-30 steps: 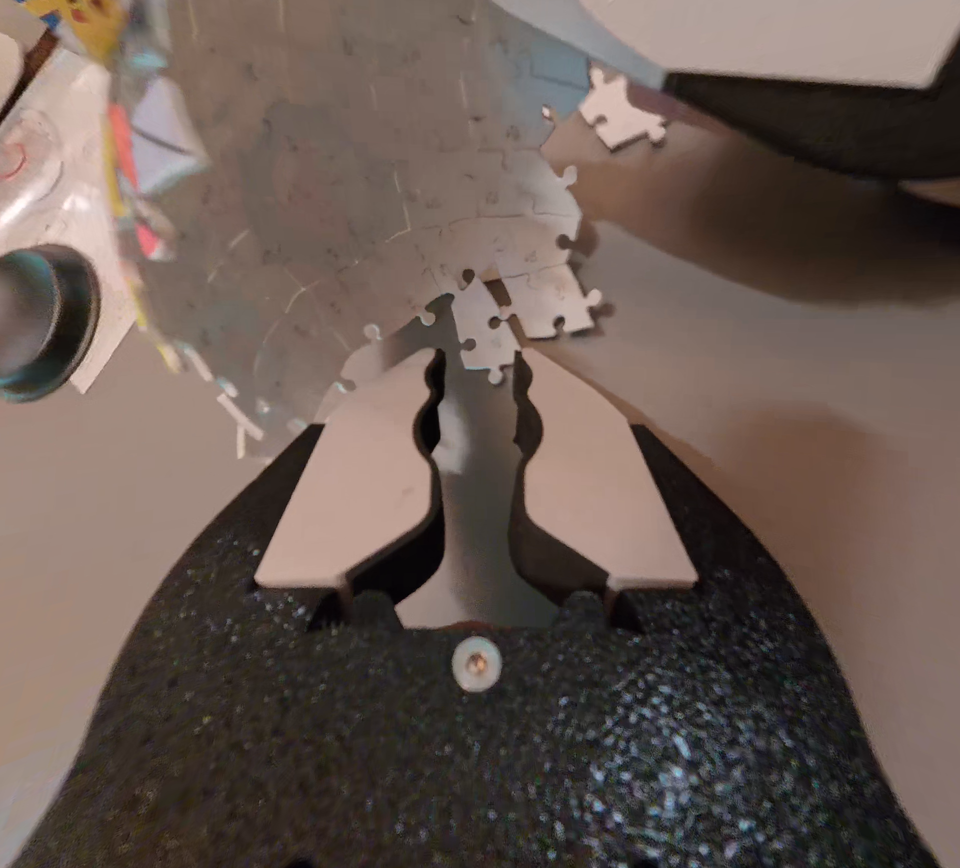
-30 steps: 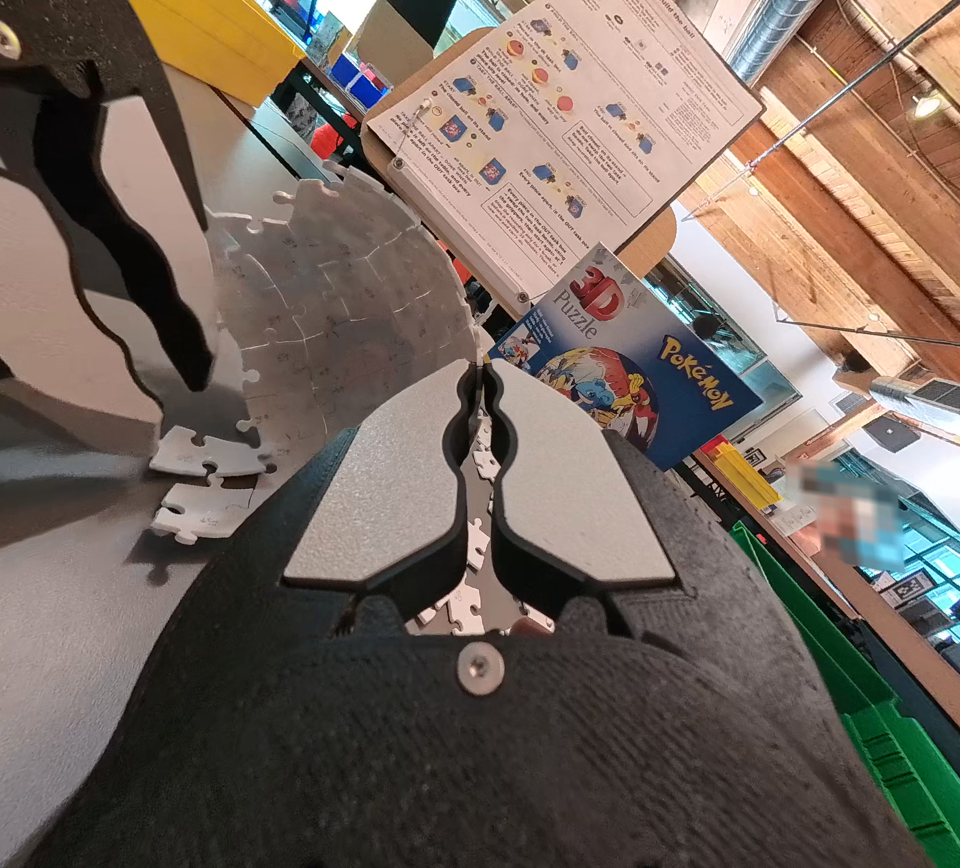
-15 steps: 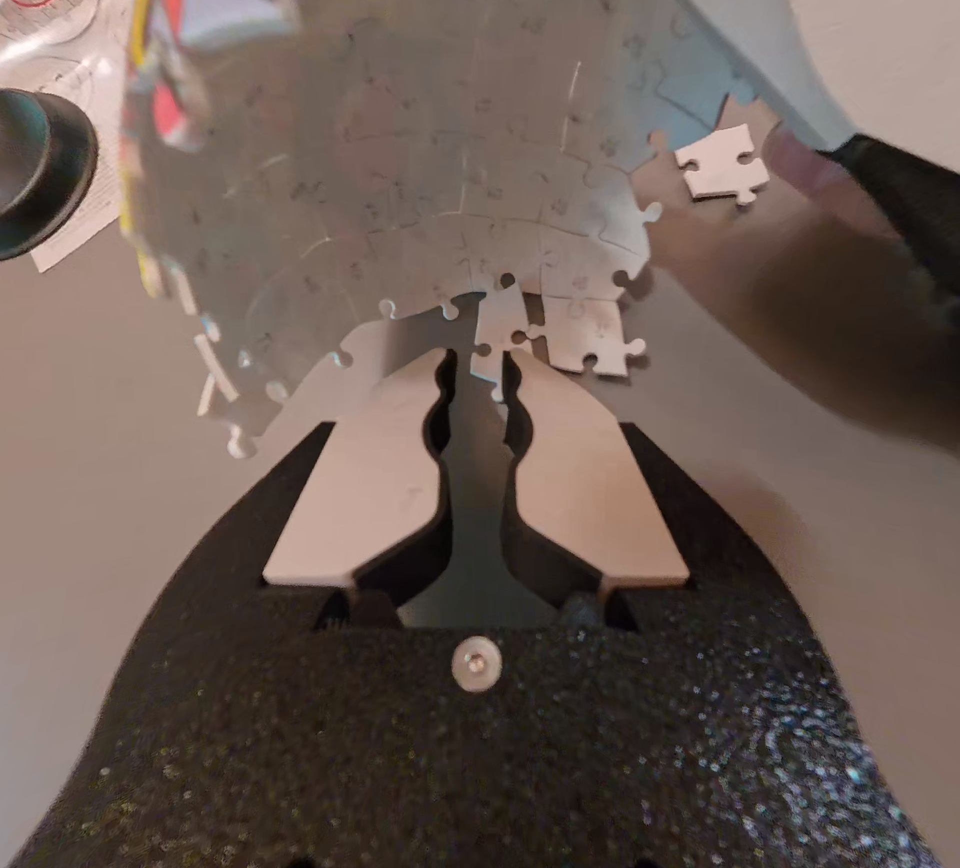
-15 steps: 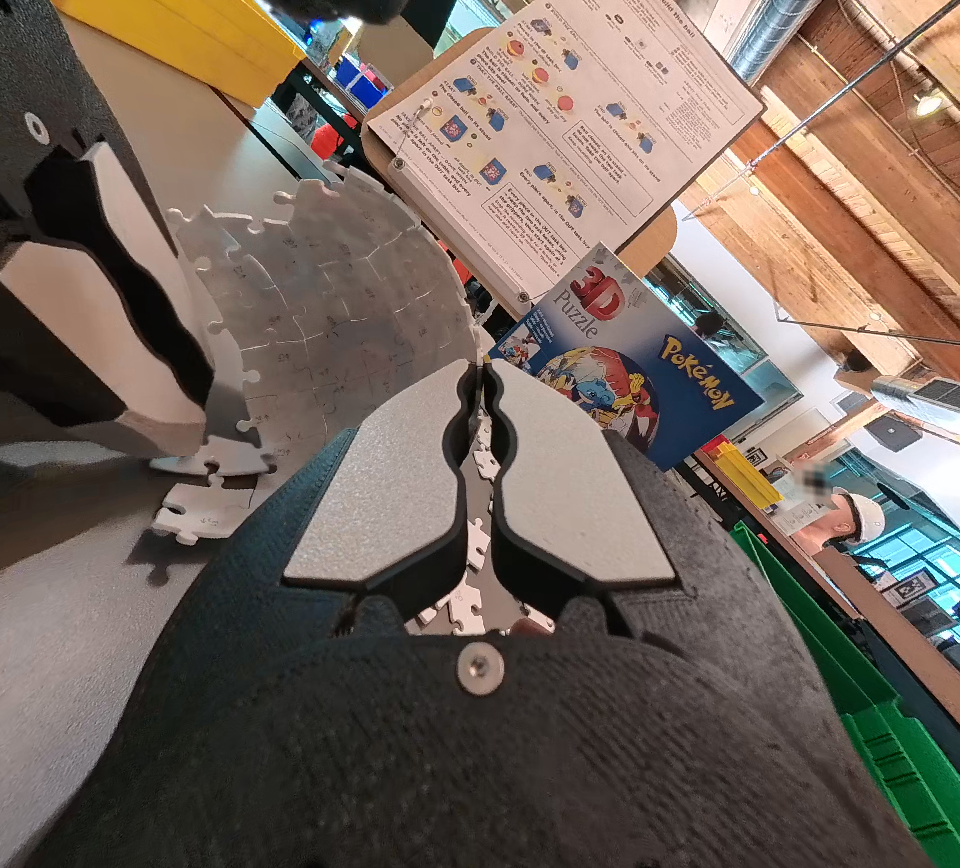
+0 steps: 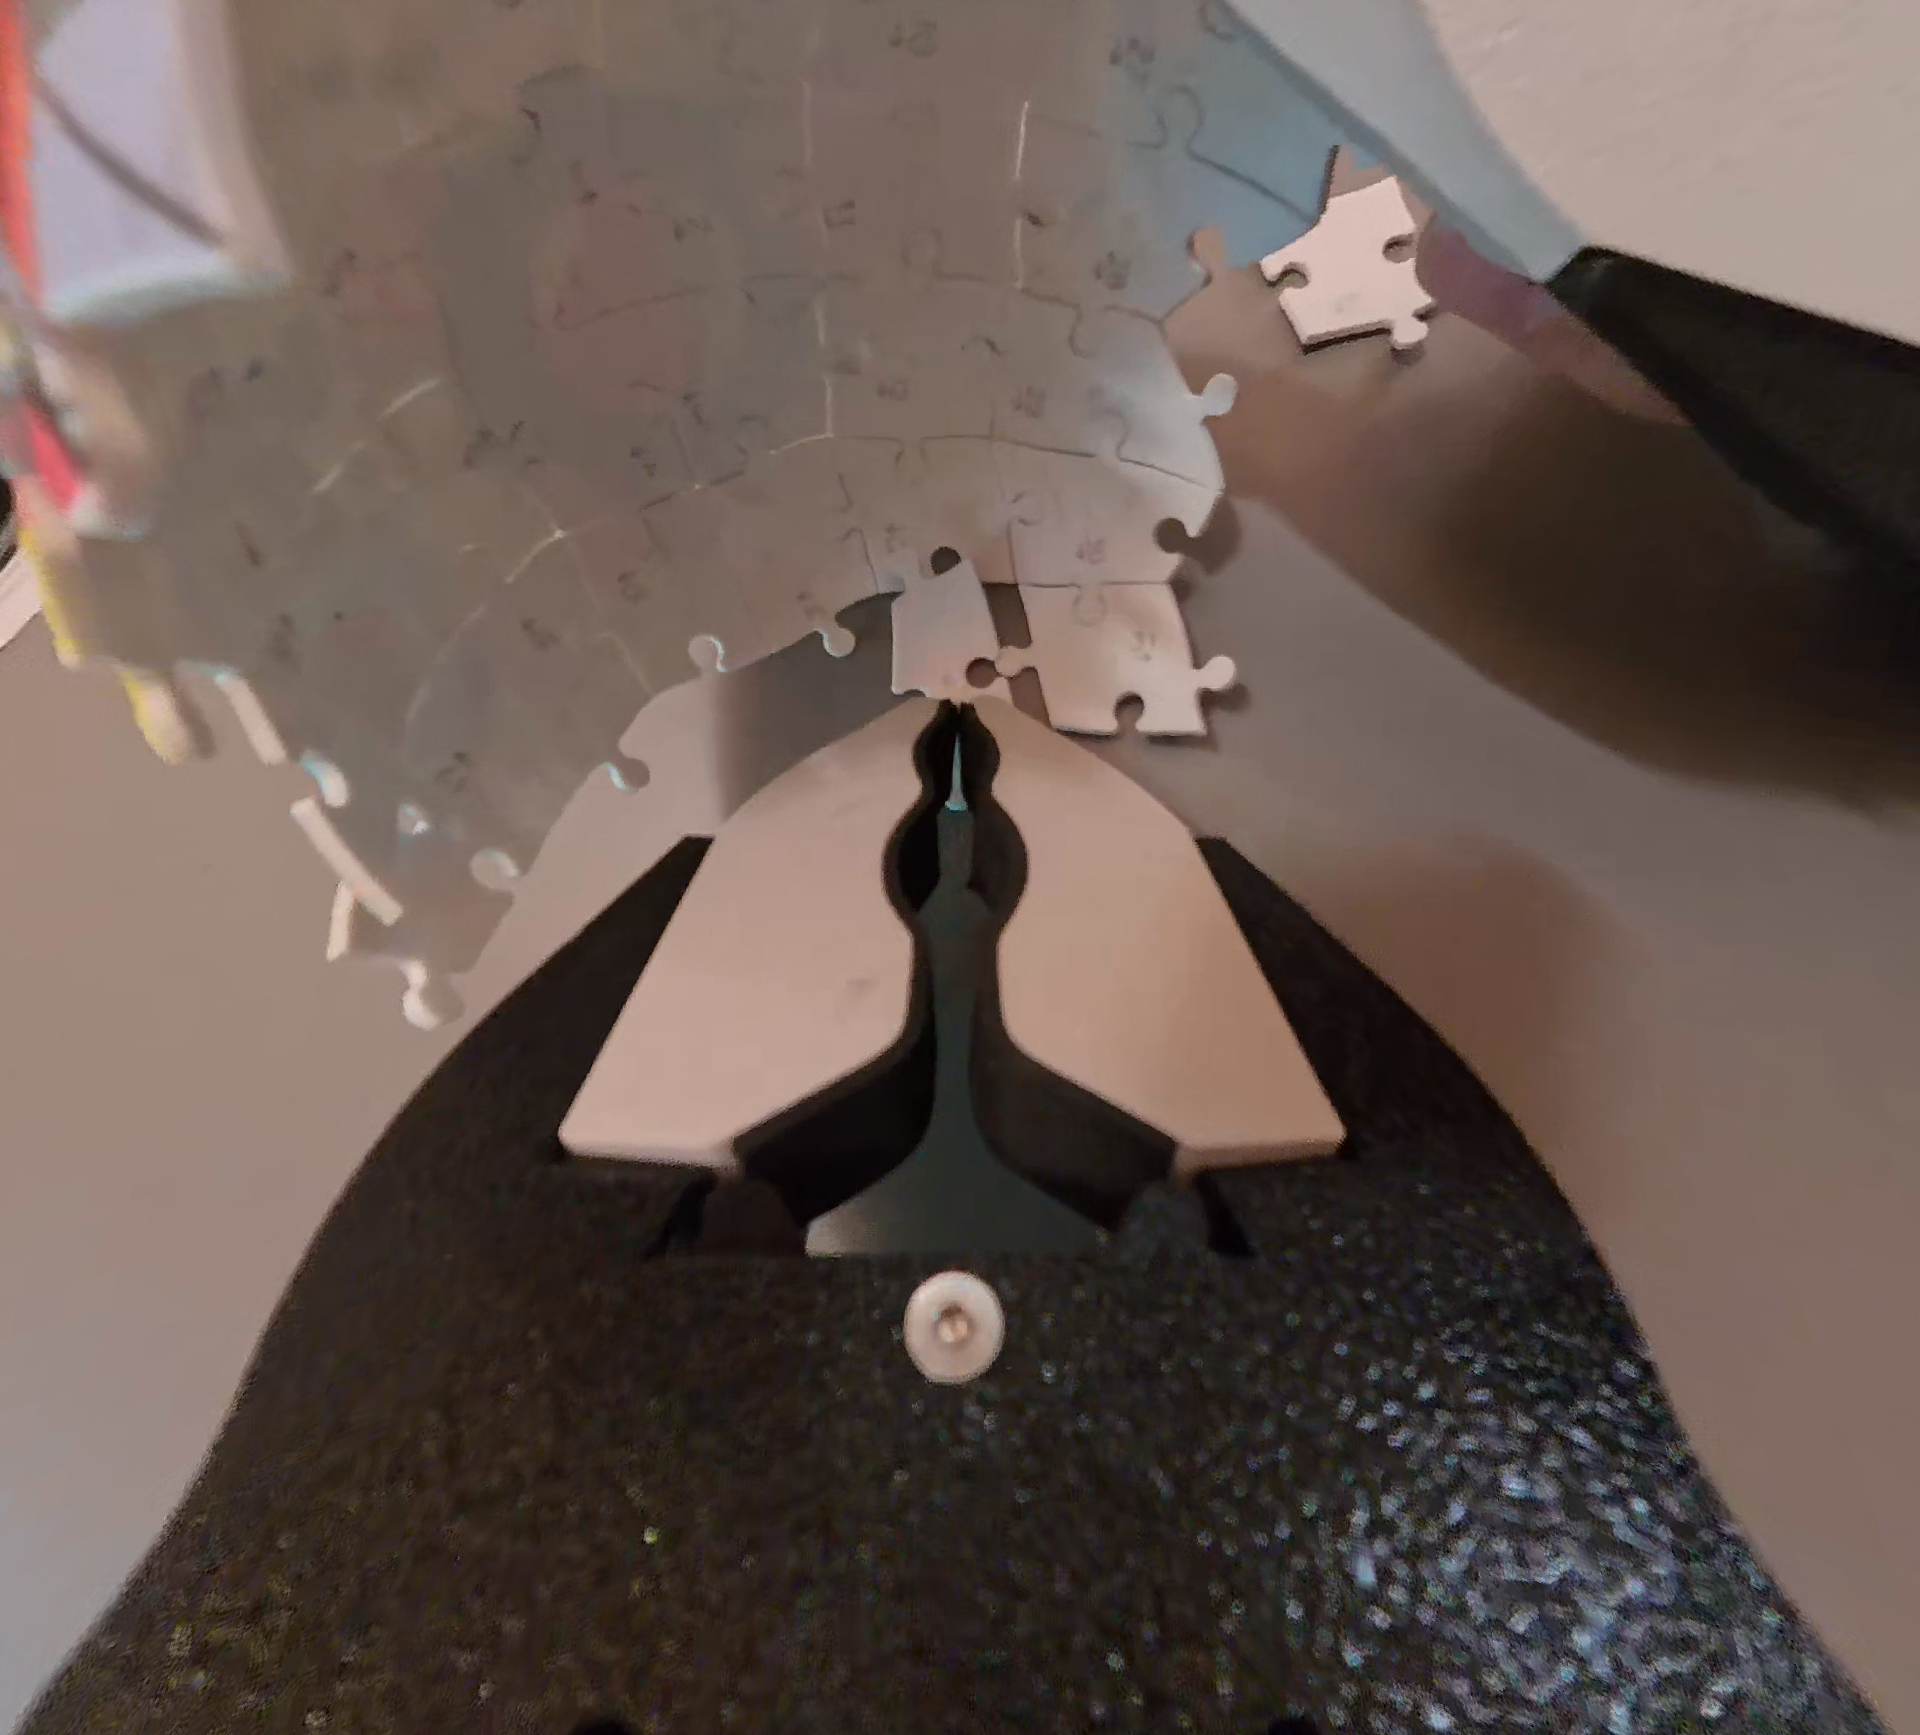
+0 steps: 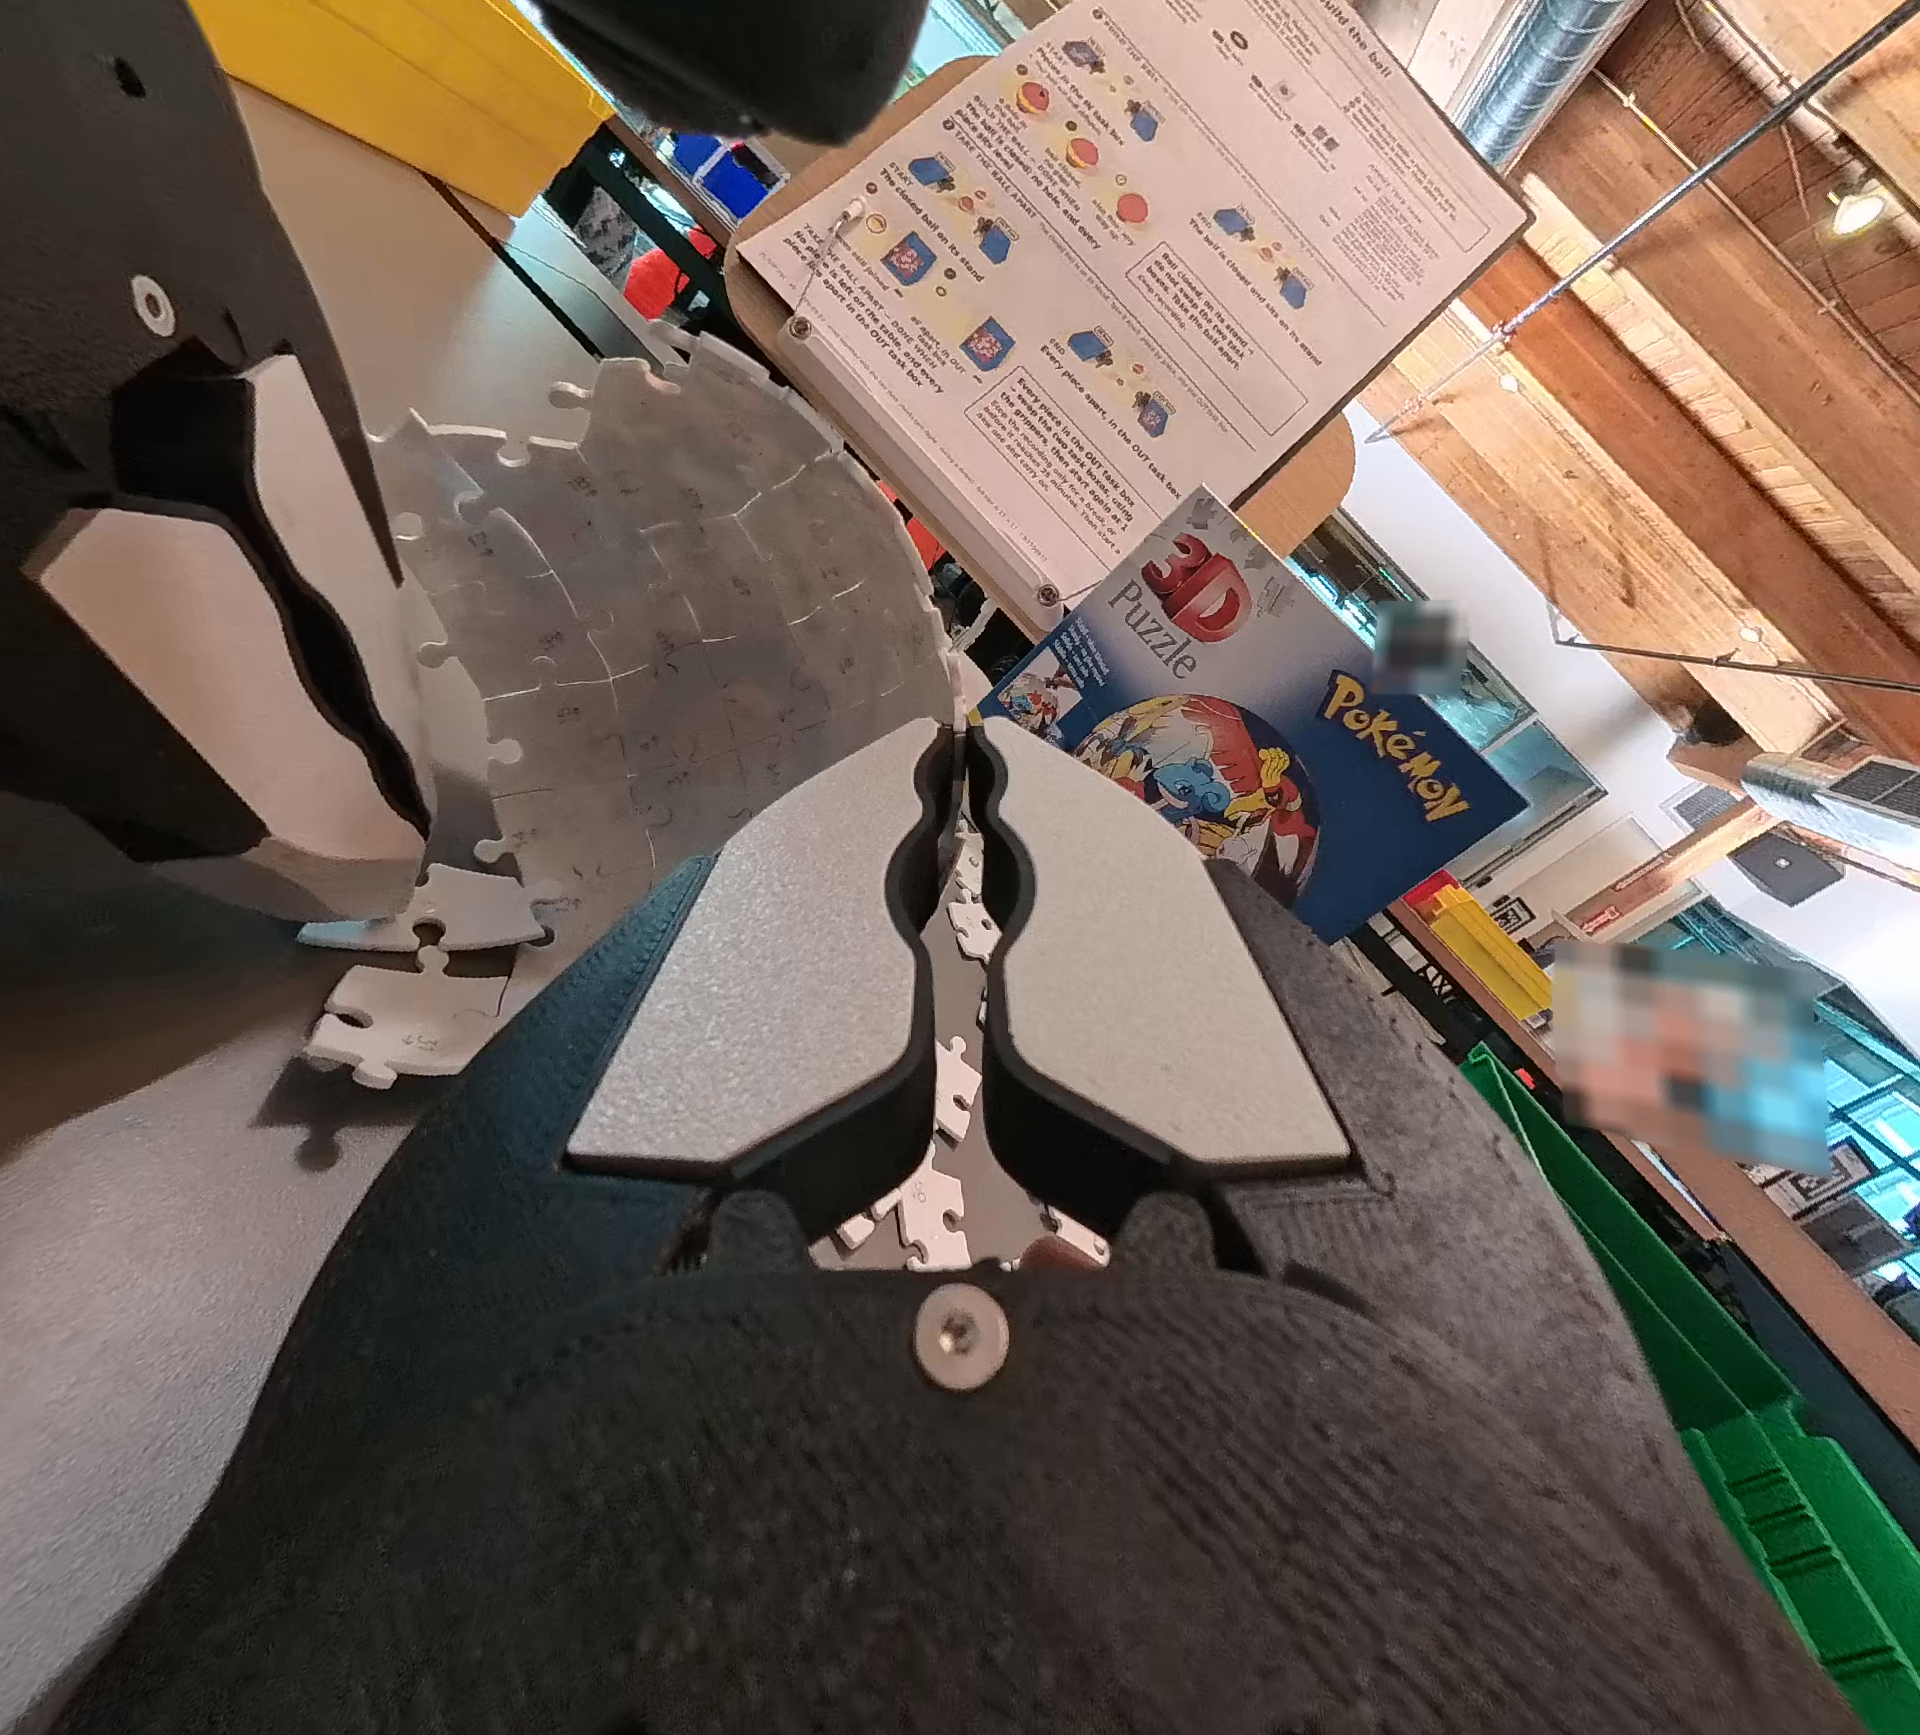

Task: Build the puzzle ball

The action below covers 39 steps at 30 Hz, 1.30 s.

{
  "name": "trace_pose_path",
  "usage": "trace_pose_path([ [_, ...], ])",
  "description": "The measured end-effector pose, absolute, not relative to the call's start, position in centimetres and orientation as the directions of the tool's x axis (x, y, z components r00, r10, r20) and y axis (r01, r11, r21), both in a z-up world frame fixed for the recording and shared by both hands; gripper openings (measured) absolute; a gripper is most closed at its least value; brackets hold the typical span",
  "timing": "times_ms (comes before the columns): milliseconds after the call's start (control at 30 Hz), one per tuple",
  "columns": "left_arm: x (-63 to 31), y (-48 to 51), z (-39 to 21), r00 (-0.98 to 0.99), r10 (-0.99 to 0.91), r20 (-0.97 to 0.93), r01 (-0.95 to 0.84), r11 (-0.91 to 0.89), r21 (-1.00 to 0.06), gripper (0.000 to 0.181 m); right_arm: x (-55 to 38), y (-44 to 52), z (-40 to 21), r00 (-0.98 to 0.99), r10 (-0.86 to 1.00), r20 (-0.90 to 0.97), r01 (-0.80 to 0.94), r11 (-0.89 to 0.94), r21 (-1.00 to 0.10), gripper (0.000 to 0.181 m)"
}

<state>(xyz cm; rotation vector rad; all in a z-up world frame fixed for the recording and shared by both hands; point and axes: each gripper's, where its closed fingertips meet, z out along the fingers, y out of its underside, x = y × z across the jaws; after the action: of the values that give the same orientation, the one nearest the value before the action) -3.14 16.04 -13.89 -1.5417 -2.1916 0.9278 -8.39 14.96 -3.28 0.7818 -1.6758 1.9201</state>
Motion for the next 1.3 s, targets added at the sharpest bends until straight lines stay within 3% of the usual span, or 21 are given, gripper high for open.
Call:
trace_pose_path([
  [167,-3.7,15.4,-12.1,-0.403,0.9,-0.166,0.669,0.166,-0.725,0.004,-8.4,15.0,-3.3,-0.727,-0.019,0.686,-0.678,-0.142,-0.722,0.002],
  [667,-3.5,14.5,-13.4,-0.301,0.86,-0.413,0.777,-0.03,-0.629,0.0,-8.4,15.0,-3.3,-0.728,-0.019,0.685,-0.676,-0.141,-0.723,0.002],
  [1300,-3.6,15.7,-13.8,-0.013,0.916,-0.402,0.804,-0.229,-0.548,0.0,-8.5,15.0,-3.3,-0.735,-0.022,0.678,-0.669,-0.141,-0.73,0.002],
])
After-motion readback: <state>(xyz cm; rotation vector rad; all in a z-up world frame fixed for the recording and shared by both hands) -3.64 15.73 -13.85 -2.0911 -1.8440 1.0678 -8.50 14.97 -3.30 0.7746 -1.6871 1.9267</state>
